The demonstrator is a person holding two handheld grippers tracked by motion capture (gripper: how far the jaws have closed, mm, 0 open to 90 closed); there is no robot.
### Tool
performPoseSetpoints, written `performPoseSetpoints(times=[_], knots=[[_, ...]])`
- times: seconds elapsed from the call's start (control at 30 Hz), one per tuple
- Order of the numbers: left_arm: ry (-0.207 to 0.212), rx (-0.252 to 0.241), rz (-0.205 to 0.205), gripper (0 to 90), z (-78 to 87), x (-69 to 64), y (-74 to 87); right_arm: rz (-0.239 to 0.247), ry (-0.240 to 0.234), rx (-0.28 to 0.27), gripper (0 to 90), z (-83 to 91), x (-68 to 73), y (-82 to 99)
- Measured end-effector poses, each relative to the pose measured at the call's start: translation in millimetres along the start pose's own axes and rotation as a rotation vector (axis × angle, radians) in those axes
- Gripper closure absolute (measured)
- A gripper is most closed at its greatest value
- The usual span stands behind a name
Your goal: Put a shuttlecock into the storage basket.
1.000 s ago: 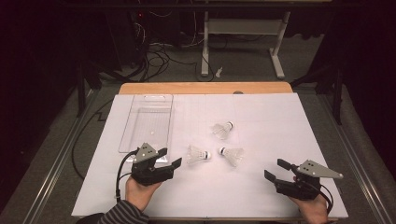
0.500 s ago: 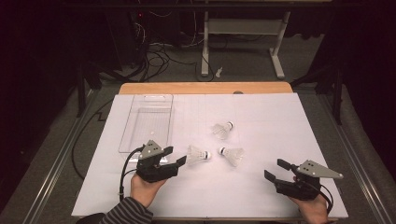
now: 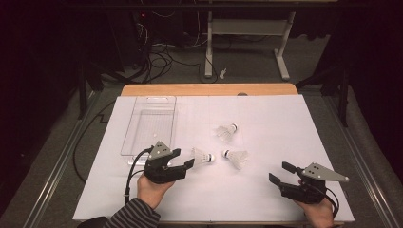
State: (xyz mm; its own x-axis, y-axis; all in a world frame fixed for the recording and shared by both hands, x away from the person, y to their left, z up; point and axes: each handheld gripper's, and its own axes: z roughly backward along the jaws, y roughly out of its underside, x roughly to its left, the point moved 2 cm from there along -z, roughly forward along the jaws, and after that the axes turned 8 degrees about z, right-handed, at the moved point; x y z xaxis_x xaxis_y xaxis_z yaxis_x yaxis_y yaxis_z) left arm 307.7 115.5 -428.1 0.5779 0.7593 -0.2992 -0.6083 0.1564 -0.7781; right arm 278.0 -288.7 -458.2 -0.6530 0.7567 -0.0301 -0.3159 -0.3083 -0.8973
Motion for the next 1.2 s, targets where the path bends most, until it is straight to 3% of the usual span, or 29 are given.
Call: performPoseSetpoints(times=[0.83,1.2], knots=[[0.028,0.082,-0.020,39.3,-22.7,-9.7,-15.6,0.006,-0.003,0.001,30.9,-0.1,0.7,-0.1],[-0.006,0.152,-0.007,41.0,-25.5,-11.8,-29.1,0.005,-0.004,0.000,31.0,0.4,0.6,-0.1]])
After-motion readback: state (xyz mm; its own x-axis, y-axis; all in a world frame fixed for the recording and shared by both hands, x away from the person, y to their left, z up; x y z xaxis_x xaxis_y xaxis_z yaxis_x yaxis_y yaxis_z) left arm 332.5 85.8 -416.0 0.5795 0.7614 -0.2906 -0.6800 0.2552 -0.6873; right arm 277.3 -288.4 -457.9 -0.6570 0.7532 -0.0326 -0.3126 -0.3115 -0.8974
